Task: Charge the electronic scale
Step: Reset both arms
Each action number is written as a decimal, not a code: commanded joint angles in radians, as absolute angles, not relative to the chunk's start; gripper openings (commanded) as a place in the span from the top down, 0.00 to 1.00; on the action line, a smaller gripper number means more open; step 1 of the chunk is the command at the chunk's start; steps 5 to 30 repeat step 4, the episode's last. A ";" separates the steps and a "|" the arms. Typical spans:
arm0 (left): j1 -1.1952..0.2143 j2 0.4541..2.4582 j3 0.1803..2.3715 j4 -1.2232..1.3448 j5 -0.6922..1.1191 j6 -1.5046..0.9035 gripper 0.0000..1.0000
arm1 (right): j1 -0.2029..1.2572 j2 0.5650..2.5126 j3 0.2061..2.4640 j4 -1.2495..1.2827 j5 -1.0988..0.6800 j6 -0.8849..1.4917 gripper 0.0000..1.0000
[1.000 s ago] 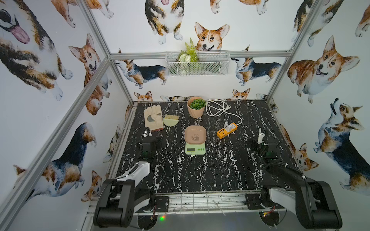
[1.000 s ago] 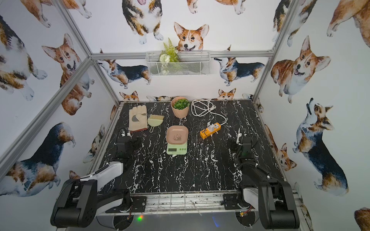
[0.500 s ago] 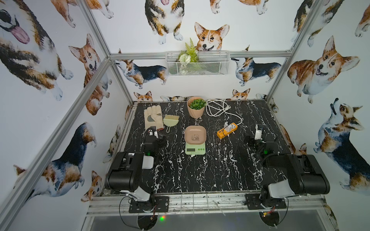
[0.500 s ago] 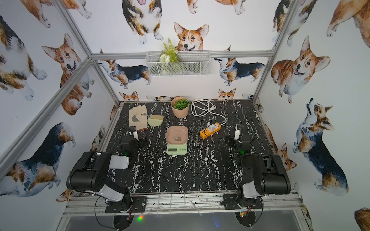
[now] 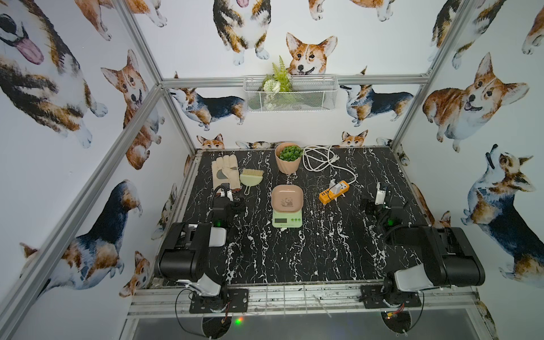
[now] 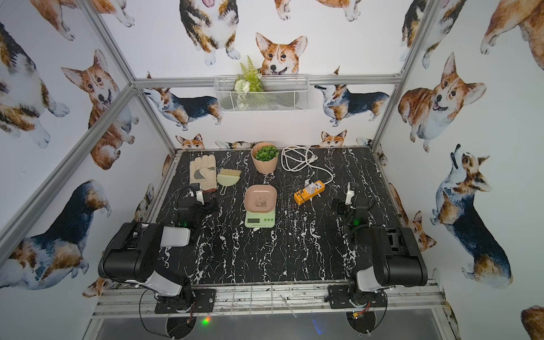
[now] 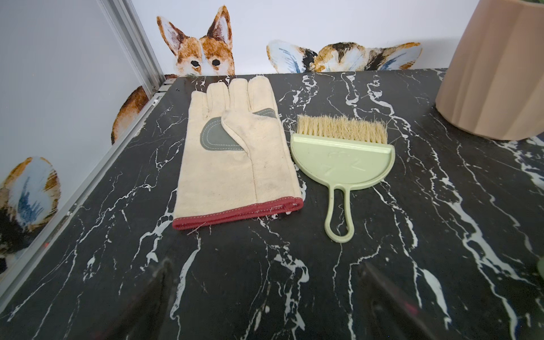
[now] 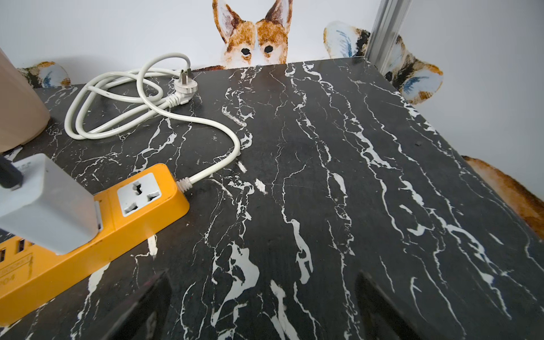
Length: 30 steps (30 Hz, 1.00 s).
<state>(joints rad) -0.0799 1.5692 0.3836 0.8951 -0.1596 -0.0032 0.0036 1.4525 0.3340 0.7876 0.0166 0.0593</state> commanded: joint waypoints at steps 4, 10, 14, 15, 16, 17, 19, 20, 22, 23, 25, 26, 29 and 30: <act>-0.078 1.569 0.383 0.925 -0.162 0.012 0.00 | 0.002 1.454 0.338 0.809 0.019 0.060 0.00; -0.078 1.569 0.383 0.925 -0.162 0.012 0.00 | 0.002 1.454 0.338 0.809 0.019 0.060 0.00; -0.078 1.569 0.383 0.925 -0.162 0.012 0.00 | 0.002 1.454 0.338 0.809 0.019 0.060 0.00; -0.078 1.569 0.383 0.925 -0.162 0.012 0.00 | 0.002 1.454 0.338 0.809 0.019 0.060 0.00; -0.078 1.569 0.383 0.925 -0.162 0.012 0.00 | 0.002 1.454 0.338 0.809 0.019 0.060 0.00; -0.078 1.569 0.383 0.925 -0.162 0.012 0.00 | 0.002 1.454 0.338 0.809 0.019 0.060 0.00; -0.078 1.569 0.383 0.925 -0.162 0.012 0.00 | 0.002 1.454 0.338 0.809 0.019 0.060 0.00; -0.078 1.569 0.383 0.925 -0.162 0.012 0.00 | 0.002 1.454 0.338 0.809 0.019 0.060 0.00; -0.078 1.569 0.383 0.925 -0.162 0.012 0.00 | 0.002 1.454 0.338 0.809 0.019 0.060 0.00; -0.078 1.569 0.383 0.925 -0.162 0.012 0.00 | 0.002 1.454 0.338 0.809 0.019 0.060 0.00; -0.078 1.569 0.383 0.925 -0.162 0.012 0.00 | 0.002 1.454 0.338 0.809 0.019 0.060 0.00; -0.078 1.569 0.383 0.925 -0.162 0.012 0.00 | 0.002 1.454 0.338 0.809 0.019 0.060 0.00; -0.078 1.569 0.383 0.925 -0.162 0.012 0.00 | 0.002 1.454 0.338 0.809 0.019 0.060 0.00; -0.078 1.569 0.383 0.925 -0.162 0.012 0.00 | 0.002 1.454 0.338 0.809 0.019 0.060 0.00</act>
